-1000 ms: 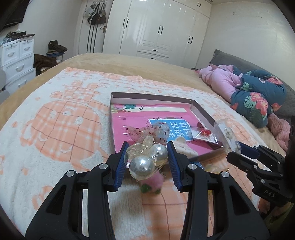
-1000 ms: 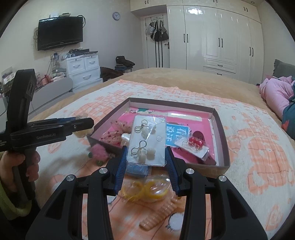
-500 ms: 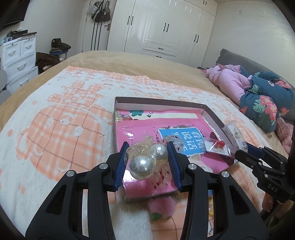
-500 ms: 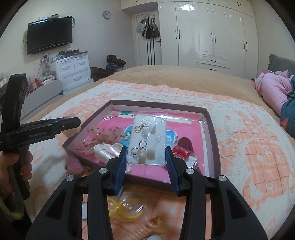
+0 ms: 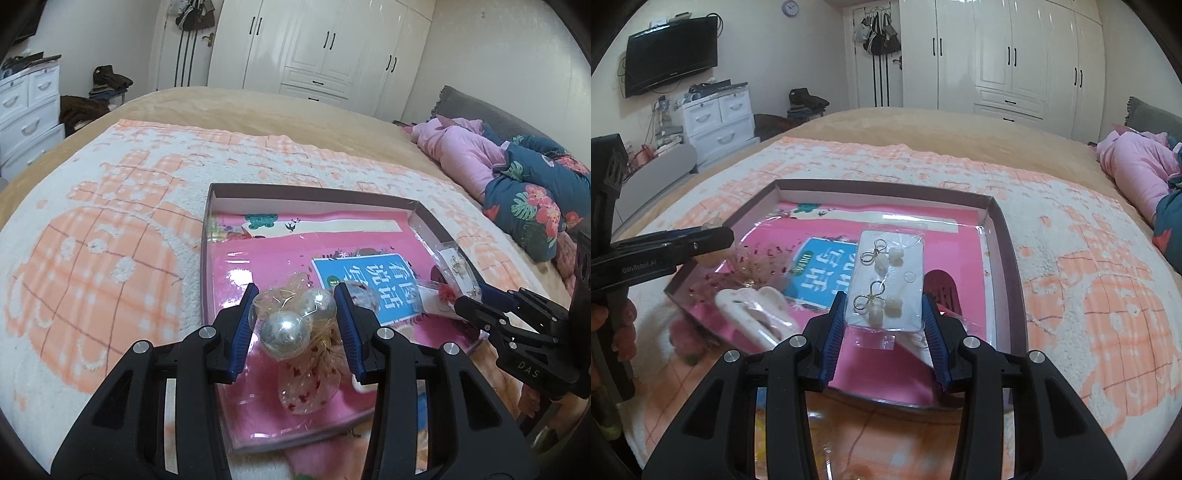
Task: Organize jewelry
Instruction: 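Carry the pearl earrings and earring card into the tray and open both tools, then withdraw both tools from the tray toward the loose items beside it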
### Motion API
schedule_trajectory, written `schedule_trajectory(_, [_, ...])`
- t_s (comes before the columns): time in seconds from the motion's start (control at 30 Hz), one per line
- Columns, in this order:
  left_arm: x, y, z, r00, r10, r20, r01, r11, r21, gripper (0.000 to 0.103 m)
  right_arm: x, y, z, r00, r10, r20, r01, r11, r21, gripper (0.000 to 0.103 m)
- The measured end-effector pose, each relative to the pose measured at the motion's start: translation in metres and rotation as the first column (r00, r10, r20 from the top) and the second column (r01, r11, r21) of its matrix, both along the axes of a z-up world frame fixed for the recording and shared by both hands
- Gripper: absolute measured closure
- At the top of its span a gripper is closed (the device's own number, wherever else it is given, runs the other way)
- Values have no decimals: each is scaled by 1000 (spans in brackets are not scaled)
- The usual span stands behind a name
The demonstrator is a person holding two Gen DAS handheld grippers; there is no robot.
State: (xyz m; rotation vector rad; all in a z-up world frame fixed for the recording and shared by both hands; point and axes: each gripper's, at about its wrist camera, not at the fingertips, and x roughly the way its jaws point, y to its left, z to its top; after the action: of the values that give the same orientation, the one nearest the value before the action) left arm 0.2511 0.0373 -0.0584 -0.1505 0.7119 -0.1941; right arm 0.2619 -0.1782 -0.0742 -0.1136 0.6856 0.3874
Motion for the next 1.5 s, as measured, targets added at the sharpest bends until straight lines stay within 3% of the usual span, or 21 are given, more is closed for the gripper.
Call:
schedule_trajectory(0.47, [22, 1, -9, 1000, 7, -20, -7, 1000, 13, 69, 15, -8, -8, 998, -47, -36, 47, 999, 19, 59])
schedule_trajectory(0.67, [19, 1, -8, 1000, 3, -11, -3, 1000, 13, 69, 10, -17, -4, 996, -87, -33, 89, 994, 57, 41])
schedule_trajectory(0.87, [13, -2, -6, 1000, 6, 6, -6, 1000, 22, 69, -6, -25, 7, 995, -103, 1, 103, 991, 86, 29])
schedule_trajectory(0.97, [8, -3, -1, 1000, 9, 26, -10, 999, 33, 65, -14, -30, 12, 994, -104, 15, 102, 989, 108, 27])
schedule_trajectory(1.23, [-10, -1, 14, 997, 23, 74, -24, 1000, 11, 42, -31, -35, 24, 993, -107, 47, 100, 988, 120, 23])
schedule_trajectory(1.5, [-32, 2, 26, 994, 36, 104, -35, 999, -18, 28, -43, -35, 31, 993, -103, 64, 95, 988, 124, 22])
